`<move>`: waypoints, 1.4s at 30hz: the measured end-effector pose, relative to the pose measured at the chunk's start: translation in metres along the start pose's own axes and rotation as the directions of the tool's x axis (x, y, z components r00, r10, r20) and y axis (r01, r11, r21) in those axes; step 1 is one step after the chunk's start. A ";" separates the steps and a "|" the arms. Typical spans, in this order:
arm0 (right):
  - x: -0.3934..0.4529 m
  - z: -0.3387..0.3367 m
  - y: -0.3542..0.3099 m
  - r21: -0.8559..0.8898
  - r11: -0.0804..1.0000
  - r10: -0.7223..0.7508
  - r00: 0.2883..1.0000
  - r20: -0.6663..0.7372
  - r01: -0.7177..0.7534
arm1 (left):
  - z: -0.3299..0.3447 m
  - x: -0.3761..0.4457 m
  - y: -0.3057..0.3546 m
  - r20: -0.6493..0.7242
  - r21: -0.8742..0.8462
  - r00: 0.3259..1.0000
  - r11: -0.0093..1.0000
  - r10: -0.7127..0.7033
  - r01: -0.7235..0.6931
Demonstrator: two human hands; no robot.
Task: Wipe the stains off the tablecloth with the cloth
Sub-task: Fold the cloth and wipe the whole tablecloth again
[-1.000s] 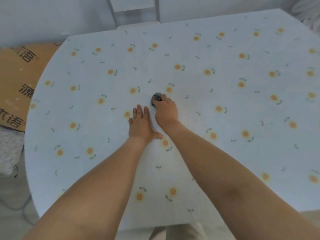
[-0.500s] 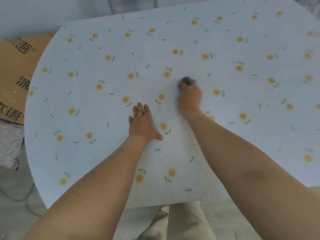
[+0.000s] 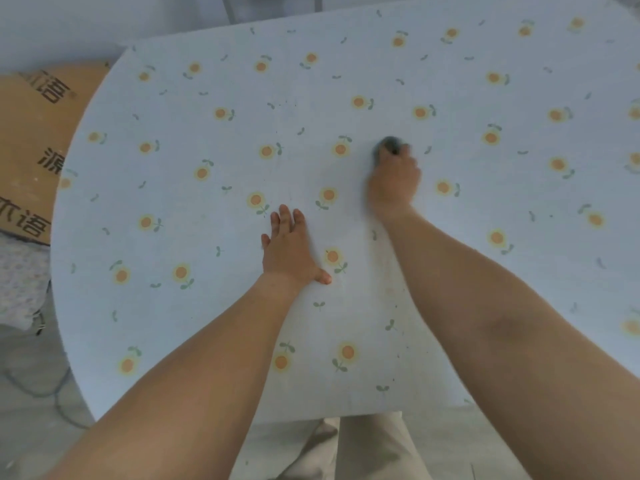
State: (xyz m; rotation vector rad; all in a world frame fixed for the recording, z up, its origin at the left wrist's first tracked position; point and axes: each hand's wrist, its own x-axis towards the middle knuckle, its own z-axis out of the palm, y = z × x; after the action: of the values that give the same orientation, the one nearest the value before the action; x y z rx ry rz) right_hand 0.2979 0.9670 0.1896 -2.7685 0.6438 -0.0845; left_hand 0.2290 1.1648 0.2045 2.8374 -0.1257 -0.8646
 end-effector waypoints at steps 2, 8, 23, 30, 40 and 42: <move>-0.033 0.017 -0.047 -0.020 0.944 -0.322 0.936 0.144 0.328 | 0.000 -0.001 -0.001 0.000 -0.010 1.000 1.000 0.002 -0.002; -0.004 0.003 0.002 -0.231 0.872 -0.412 0.902 0.126 0.431 | 0.001 -0.001 -0.003 -0.010 -0.017 1.000 1.000 0.019 -0.019; -0.067 0.006 0.011 -0.075 0.808 -0.557 0.799 0.226 0.584 | 0.002 -0.001 -0.007 -0.020 -0.046 1.000 0.999 0.021 -0.022; -0.051 -0.014 0.049 -0.034 0.990 0.133 0.991 -0.036 -0.134 | 0.013 -0.019 -0.009 -0.045 0.001 0.999 1.000 0.018 -0.018; -0.116 -0.006 0.046 -0.118 0.900 -0.413 0.908 0.074 0.419 | 0.029 -0.048 -0.024 -0.032 -0.030 0.999 0.999 0.029 -0.030; -0.095 -0.024 0.103 -0.158 0.983 -0.101 0.995 -0.007 0.099 | 0.030 -0.049 -0.022 -0.036 -0.032 0.999 0.999 0.029 -0.030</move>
State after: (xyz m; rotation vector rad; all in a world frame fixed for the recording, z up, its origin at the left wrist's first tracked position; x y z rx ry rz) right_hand 0.1661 0.9142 0.1825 -2.9549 0.5359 -0.0783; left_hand 0.1724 1.1889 0.2029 2.8118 -0.1474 -0.8021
